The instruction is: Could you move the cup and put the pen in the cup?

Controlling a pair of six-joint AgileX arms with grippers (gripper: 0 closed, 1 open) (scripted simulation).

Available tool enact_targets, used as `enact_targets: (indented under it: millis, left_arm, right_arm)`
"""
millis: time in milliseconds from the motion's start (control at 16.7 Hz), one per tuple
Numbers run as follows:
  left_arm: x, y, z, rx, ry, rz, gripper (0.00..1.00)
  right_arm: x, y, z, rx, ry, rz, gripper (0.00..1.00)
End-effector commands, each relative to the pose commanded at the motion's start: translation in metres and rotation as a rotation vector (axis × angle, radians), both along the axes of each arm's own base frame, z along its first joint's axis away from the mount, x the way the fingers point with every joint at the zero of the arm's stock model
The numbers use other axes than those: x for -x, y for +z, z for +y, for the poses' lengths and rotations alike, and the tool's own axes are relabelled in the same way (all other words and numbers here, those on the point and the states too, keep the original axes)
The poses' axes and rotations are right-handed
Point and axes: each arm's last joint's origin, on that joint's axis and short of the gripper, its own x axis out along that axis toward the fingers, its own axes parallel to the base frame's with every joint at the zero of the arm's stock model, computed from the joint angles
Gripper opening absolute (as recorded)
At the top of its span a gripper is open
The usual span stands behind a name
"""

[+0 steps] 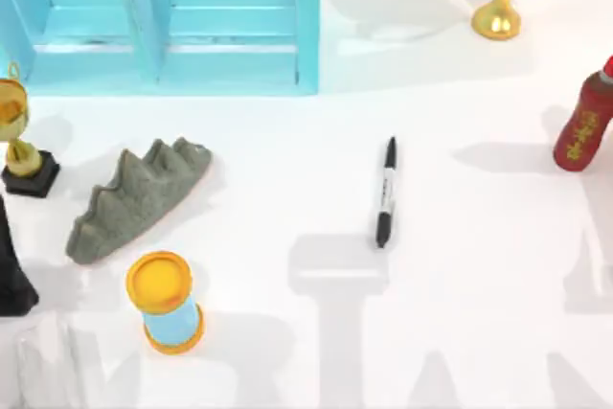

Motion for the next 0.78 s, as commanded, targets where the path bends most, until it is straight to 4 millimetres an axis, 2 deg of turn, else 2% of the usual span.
enact_targets:
  millis: [180, 360, 600, 780]
  left_arm:
    - [0.0, 0.0, 0.0, 0.0, 0.0, 0.0, 1.0]
    - [0.0, 0.0, 0.0, 0.0, 0.0, 0.0, 1.0]
    - [0.0, 0.0, 0.0, 0.0, 0.0, 0.0, 1.0]
    - [0.0, 0.0, 0.0, 0.0, 0.0, 0.0, 1.0]
  right_arm:
    - [0.0, 0.002, 0.0, 0.003, -0.004, 0.009, 1.0]
    - [-0.001, 0.019, -0.004, 0.034, -0.036, 0.088, 1.0]
    - [-0.012, 0.065, -0.013, 0.095, -0.095, 0.307, 1.0]
    - [-0.041, 0.1, -0.026, 0.129, -0.128, 0.566, 1.0]
